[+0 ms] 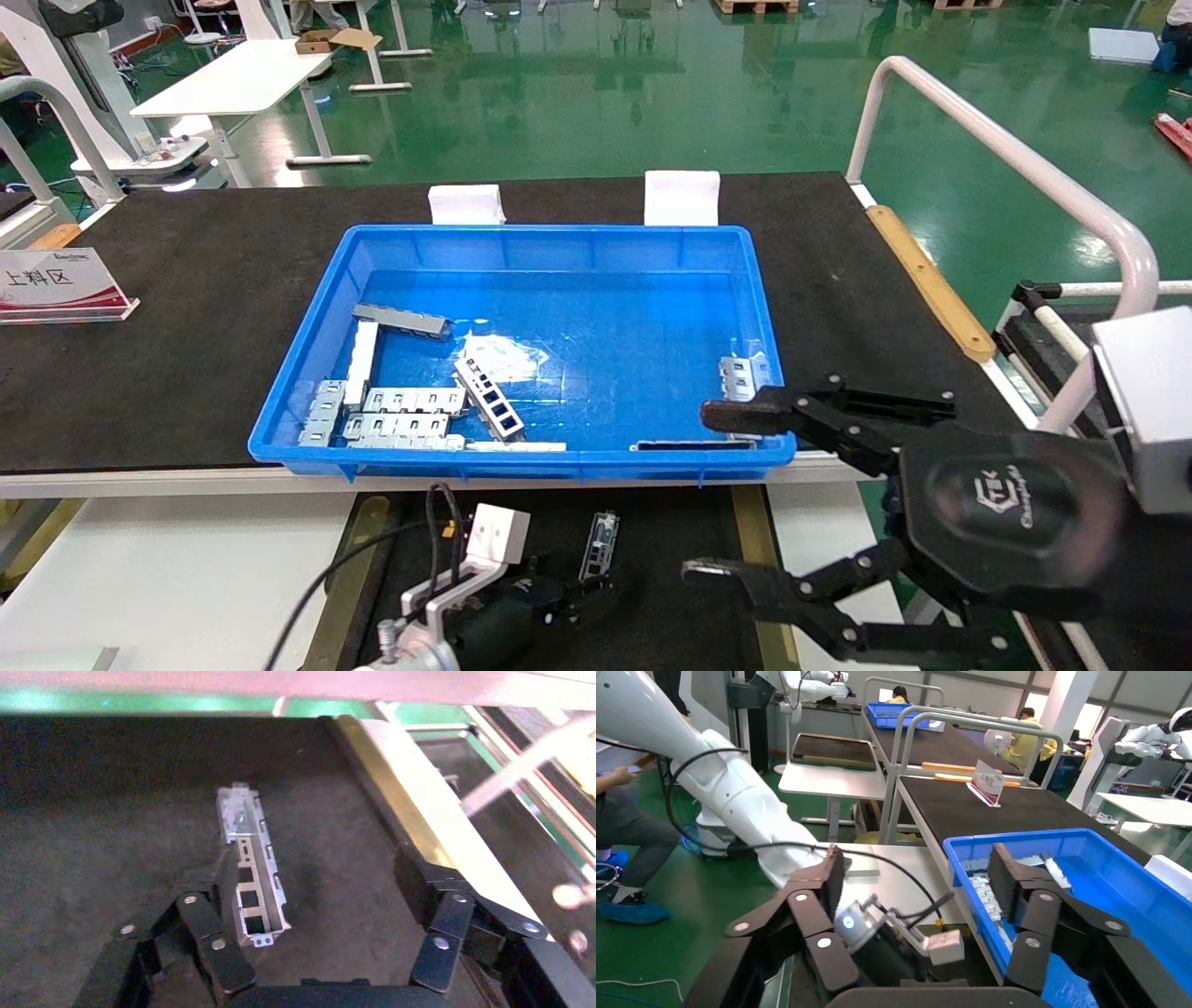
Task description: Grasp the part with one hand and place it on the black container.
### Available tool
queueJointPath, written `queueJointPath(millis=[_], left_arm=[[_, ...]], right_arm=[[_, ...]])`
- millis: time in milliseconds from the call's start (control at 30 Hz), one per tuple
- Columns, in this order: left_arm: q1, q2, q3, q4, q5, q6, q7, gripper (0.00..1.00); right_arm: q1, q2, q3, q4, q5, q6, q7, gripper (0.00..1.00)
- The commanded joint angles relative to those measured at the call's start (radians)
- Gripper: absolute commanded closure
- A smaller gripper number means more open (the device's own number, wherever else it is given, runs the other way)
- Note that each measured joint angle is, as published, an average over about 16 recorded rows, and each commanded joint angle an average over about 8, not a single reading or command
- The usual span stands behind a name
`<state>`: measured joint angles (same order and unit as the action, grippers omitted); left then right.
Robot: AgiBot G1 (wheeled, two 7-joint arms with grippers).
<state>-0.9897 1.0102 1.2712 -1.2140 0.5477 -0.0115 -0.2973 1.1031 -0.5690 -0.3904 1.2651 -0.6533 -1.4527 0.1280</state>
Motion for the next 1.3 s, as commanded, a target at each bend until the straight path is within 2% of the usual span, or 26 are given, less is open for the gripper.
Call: queueJointPath(millis=[33,433,833,1033,1300], left_arm=[[0.004,-0.039,-0.011,-0.034,0.021,0.040,0.015,0.00],[0.034,-0.211,-0.134,-0.102,0.077,0.378,0.200,0.00],[0.067,-0.340,-0.308,-0.088,-0.022,0.721,0.437,0.00],[0.070,-0.381,-0.366,-0.093,-0.066,0.824,0.520,0.00],[0.061,-0.409,-0.424,-0.110,-0.106,0.895,0.599,0.00]], right_arm=[[0.000,0.000,0.000,0.000,0.000,0.000,0.000,0.00],[0.000,0.000,0.000,0.000,0.000,0.000,0.000,0.00],[0.000,0.000,0.000,0.000,0.000,0.000,0.000,0.00],[0.000,0.000,0.000,0.000,0.000,0.000,0.000,0.00],[0.000,0.000,0.000,0.000,0.000,0.000,0.000,0.00]])
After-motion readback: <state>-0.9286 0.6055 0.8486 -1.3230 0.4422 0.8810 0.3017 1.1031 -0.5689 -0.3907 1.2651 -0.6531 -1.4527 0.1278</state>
